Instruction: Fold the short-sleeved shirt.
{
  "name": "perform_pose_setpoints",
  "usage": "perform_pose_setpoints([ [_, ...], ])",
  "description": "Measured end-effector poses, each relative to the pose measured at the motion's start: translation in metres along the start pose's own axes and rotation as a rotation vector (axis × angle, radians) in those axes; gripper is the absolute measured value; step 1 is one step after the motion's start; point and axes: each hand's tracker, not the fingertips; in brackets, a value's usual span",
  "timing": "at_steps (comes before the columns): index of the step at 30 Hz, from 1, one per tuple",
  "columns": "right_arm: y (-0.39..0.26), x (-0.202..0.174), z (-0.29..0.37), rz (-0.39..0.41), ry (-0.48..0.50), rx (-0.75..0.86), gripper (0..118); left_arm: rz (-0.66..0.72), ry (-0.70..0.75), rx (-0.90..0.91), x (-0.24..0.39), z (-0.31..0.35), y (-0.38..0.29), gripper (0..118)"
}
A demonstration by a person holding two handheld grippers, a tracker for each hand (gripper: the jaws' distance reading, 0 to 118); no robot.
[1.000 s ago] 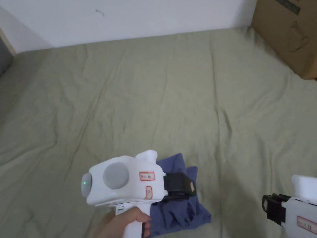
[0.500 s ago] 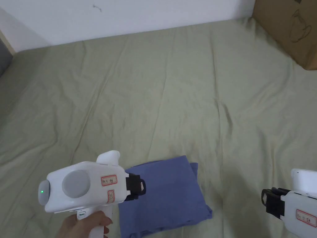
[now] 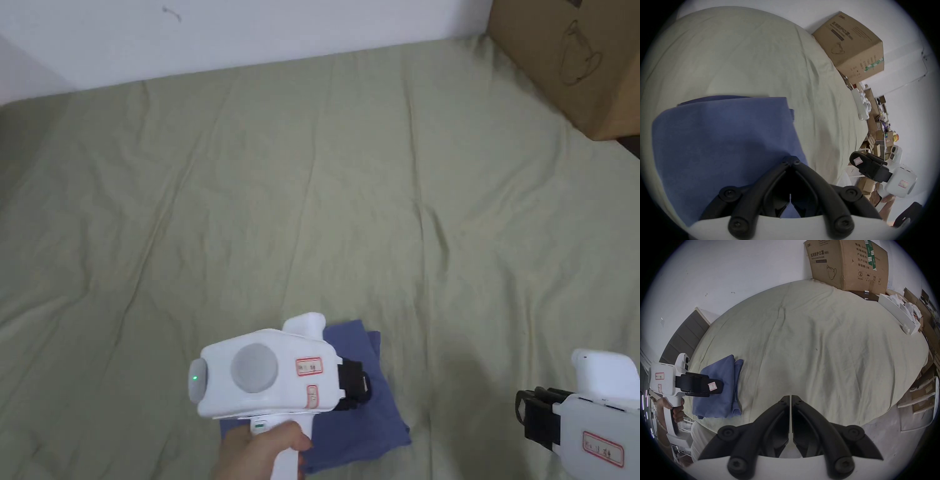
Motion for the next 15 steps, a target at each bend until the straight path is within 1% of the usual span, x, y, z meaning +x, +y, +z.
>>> perform_pose_setpoints([
  [1,0.000,0.001,0.000,-0.002,-0.001,-0.001,3,-0.007,0.008,-0.005,0.006,-0.003,-0.001,0],
  [2,0.000,0.001,-0.001,0.001,0.001,-0.006,3,-0.052,-0.026,-0.006,0.012,-0.006,-0.004,0],
  [4,-0.001,0.002,-0.003,0.003,-0.007,-0.010,3,-0.055,-0.033,-0.028,0.022,-0.012,-0.007,0],
  [6,-0.001,0.002,-0.004,0.004,-0.006,-0.012,3,-0.105,-0.073,-0.050,0.035,-0.018,-0.013,0],
  [8,-0.001,0.000,-0.004,0.005,-0.001,-0.014,3,-0.120,-0.091,-0.083,0.040,-0.023,-0.019,0],
  [10,0.001,-0.003,-0.001,0.018,0.000,-0.010,3,-0.090,-0.109,-0.060,0.036,-0.019,-0.023,0],
  [12,0.003,-0.006,0.000,0.036,0.004,-0.006,3,-0.024,-0.150,-0.005,0.019,0.004,-0.023,0],
  [15,0.009,-0.016,0.001,0.070,0.006,0.006,3,0.049,-0.169,0.120,-0.016,0.055,-0.024,0],
])
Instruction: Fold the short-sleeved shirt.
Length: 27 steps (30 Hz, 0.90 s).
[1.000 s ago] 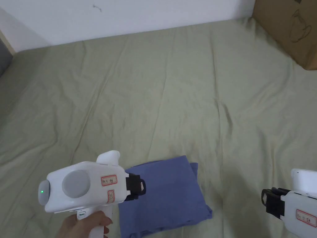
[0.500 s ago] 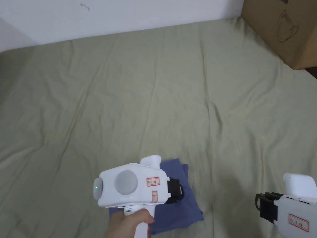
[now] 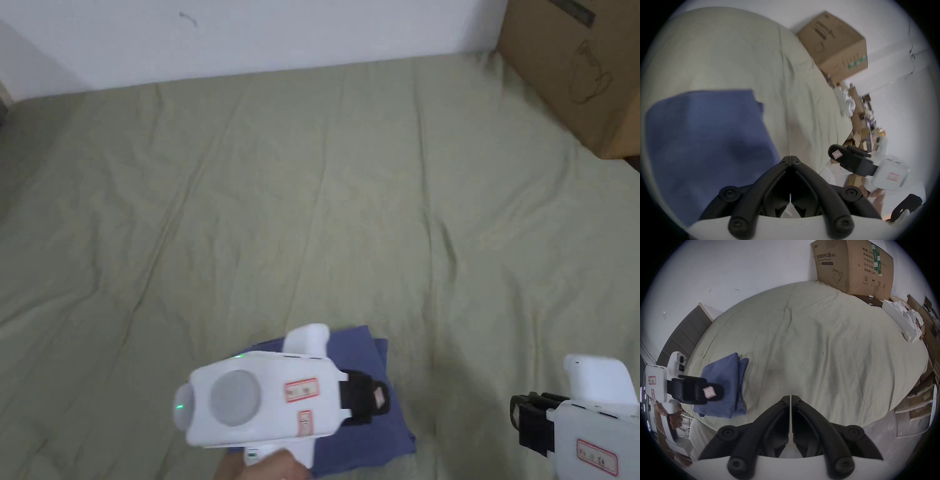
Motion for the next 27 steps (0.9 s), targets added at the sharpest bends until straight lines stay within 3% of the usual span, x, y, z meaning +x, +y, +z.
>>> perform_pose_setpoints([
  [6,0.014,-0.051,-0.010,0.133,0.088,0.007,3,0.161,0.044,0.198,-0.065,0.106,-0.013,0],
  [10,0.022,-0.096,-0.025,0.197,0.164,-0.007,3,0.228,0.062,0.258,-0.099,0.137,-0.034,0],
  [12,0.026,-0.122,-0.033,0.278,0.284,0.045,3,0.267,0.064,0.257,-0.114,0.137,-0.045,0],
  [13,0.027,-0.130,-0.039,0.303,0.270,0.036,3,0.289,0.051,0.260,-0.117,0.140,-0.047,0],
  [14,0.018,-0.100,-0.023,0.334,0.267,0.029,3,0.317,0.033,0.258,-0.126,0.140,-0.051,0],
  [15,0.016,-0.100,-0.022,0.352,0.276,0.004,3,0.313,0.018,0.249,-0.126,0.138,-0.054,0],
  [16,0.017,-0.094,-0.028,0.396,0.121,0.011,3,0.319,0.005,0.249,-0.134,0.136,-0.054,0],
  [18,0.021,-0.124,-0.068,0.397,0.115,-0.050,3,0.333,-0.020,0.229,-0.142,0.127,-0.052,1],
  [19,0.020,-0.124,-0.071,0.397,0.111,-0.051,3,0.341,-0.027,0.222,-0.140,0.125,-0.055,9],
  [20,0.015,-0.121,-0.063,0.351,0.179,-0.167,3,0.336,-0.037,0.229,-0.141,0.121,-0.055,14],
  [22,0.023,-0.156,-0.086,0.350,0.179,-0.160,3,0.348,-0.049,0.253,-0.145,0.114,-0.056,29],
  [24,0.027,-0.164,-0.082,0.345,0.207,-0.132,3,0.379,-0.097,0.251,-0.158,0.108,-0.054,34],
  [26,0.027,-0.153,-0.097,0.351,0.219,-0.119,3,0.402,-0.113,0.222,-0.164,0.099,-0.051,87],
  [27,0.026,-0.152,-0.098,0.361,0.217,-0.120,3,0.415,-0.134,0.204,-0.169,0.091,-0.047,106],
])
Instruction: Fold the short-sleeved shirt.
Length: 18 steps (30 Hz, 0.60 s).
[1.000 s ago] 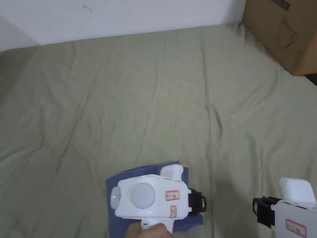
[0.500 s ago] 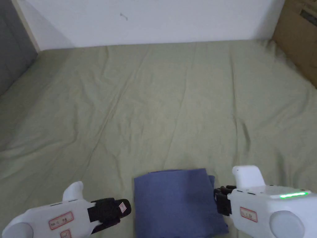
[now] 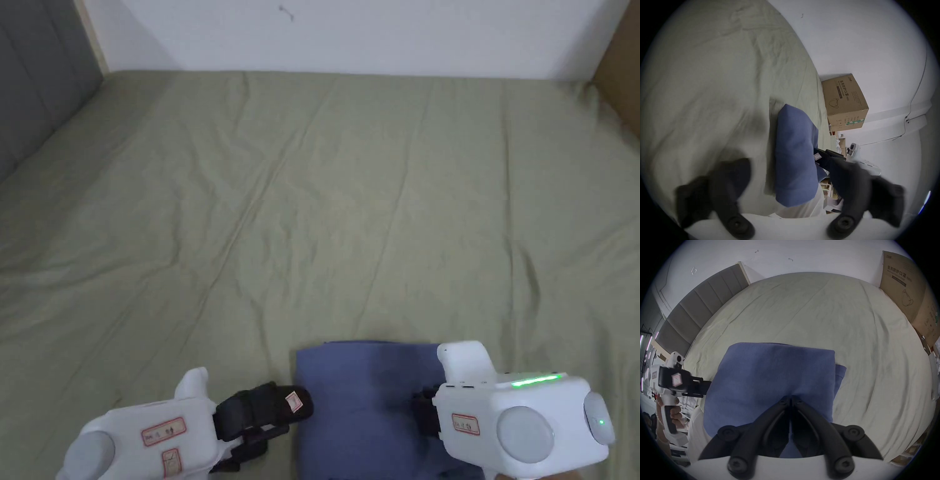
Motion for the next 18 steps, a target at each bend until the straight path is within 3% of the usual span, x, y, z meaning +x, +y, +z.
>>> perform_pose_setpoints([
  [1,-0.002,-0.001,0.000,0.007,-0.013,-0.027,3,0.007,-0.048,-0.013,-0.003,-0.004,0.002,117],
  [6,-0.003,0.004,-0.002,0.004,-0.006,-0.031,3,0.019,-0.079,-0.066,-0.001,-0.029,0.014,117],
  [13,-0.004,0.014,0.000,-0.076,0.037,-0.042,3,0.054,-0.184,-0.148,0.000,-0.066,0.026,116],
  [15,-0.004,0.014,-0.001,-0.075,0.038,-0.041,3,0.047,-0.203,-0.176,0.002,-0.073,0.027,101],
  [17,-0.004,0.013,-0.001,-0.072,0.028,-0.045,3,-0.050,-0.067,-0.208,0.003,-0.081,0.027,52],
  [18,-0.004,0.011,-0.001,-0.070,0.027,-0.044,3,-0.112,0.001,-0.214,0.005,-0.083,0.027,35],
])
